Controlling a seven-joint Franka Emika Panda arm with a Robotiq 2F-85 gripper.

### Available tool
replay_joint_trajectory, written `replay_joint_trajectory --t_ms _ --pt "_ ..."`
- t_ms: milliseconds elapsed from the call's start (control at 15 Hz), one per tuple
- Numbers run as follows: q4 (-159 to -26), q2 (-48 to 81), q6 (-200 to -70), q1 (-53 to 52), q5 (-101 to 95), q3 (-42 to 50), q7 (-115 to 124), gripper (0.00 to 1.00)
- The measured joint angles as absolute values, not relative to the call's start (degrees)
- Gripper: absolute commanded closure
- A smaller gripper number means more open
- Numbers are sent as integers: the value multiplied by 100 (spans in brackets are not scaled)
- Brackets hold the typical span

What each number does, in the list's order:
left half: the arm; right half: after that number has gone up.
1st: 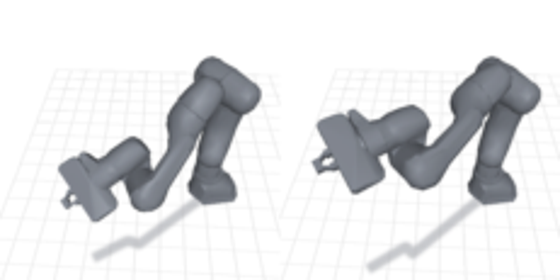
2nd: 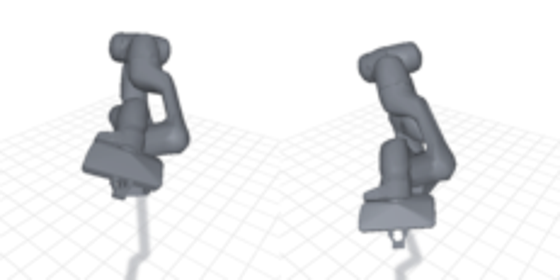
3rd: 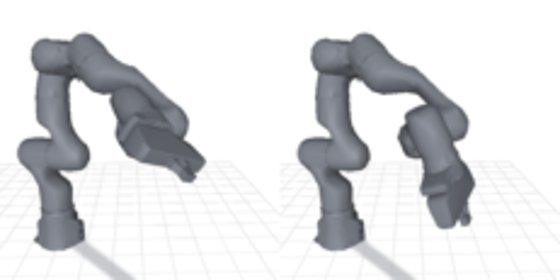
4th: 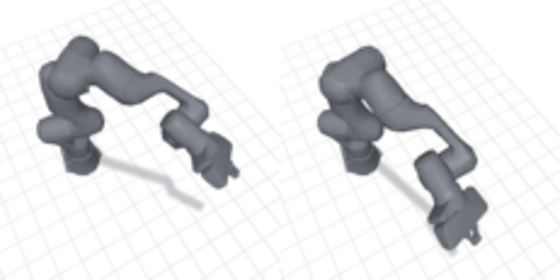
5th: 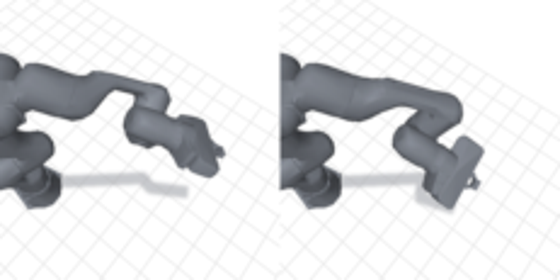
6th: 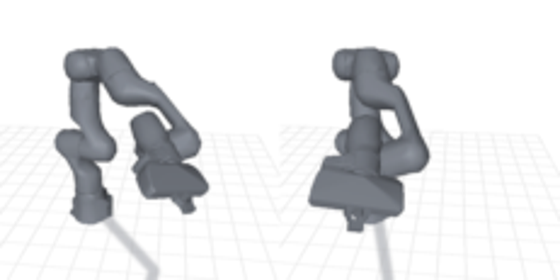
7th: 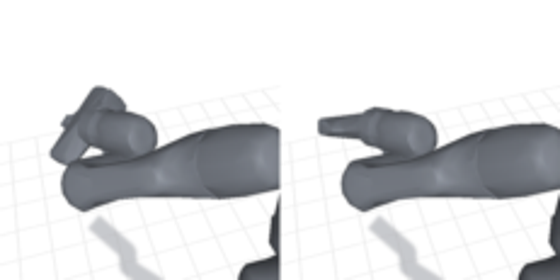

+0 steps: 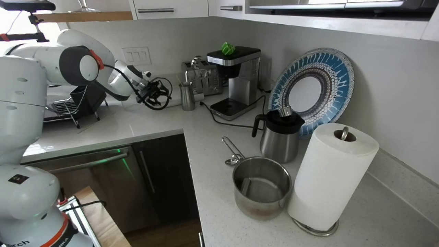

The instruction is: Put the white paper on the left in the silver cup

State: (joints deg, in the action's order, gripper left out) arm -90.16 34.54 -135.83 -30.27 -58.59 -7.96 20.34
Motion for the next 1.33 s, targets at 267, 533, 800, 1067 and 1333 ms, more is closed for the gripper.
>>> replay_joint_trajectory --t_ms 267,533,800,1067,1333 --pt "-8978 3525 -13584 -3023 -6095 -755 2007 84" --pt "-8875 3448 -13377 -3029 -6516 -719 2007 100" --pt "-8830 3246 -13029 -3035 -6864 -732 2014 99" --pt "-8819 2976 -12714 -3031 -6885 -854 2067 99" --pt "-8816 2640 -12510 -3007 -6817 -1000 2166 99"
